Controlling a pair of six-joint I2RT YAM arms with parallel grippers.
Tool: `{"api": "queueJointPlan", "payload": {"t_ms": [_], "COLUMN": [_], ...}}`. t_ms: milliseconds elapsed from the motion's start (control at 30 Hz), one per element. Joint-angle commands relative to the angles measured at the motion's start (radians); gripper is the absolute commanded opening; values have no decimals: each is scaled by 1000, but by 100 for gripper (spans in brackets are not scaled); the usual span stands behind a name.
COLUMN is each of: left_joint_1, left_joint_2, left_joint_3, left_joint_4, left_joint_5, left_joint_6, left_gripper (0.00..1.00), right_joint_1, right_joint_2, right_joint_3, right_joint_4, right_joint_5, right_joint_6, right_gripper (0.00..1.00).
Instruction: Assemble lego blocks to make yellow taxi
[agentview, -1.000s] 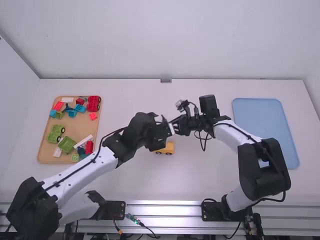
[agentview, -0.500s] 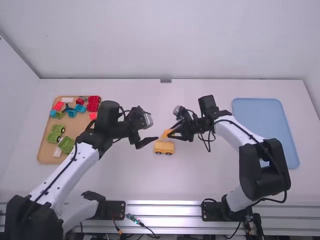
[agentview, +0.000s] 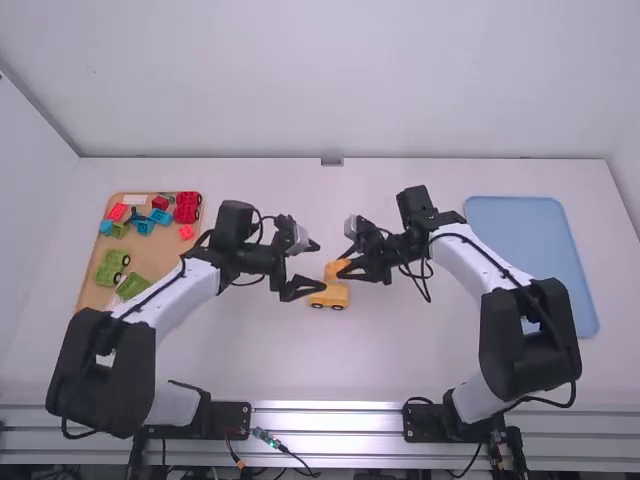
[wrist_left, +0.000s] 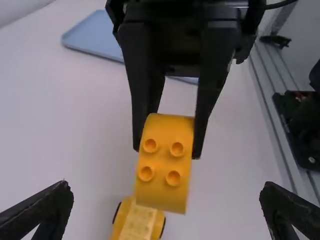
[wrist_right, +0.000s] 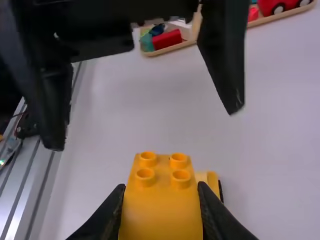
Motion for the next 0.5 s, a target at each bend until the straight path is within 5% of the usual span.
{"api": "queueJointPlan", "payload": {"t_ms": [0,467], "left_joint_1": [1,-48], "left_joint_2": [19,42], "left_joint_3": [16,16], "left_joint_4": [9,33], "left_joint_5": [68,68], "left_joint_6": [-17,-8], "left_gripper": [99,97], "right_joint_1": [-3,-1], "right_joint_2": [5,5], "right_joint_3": [19,19], "right_joint_4": [-23,-26], "right_joint_5": [-35,-85], "right_joint_6": [-111,-121], "right_gripper": [0,0]}}
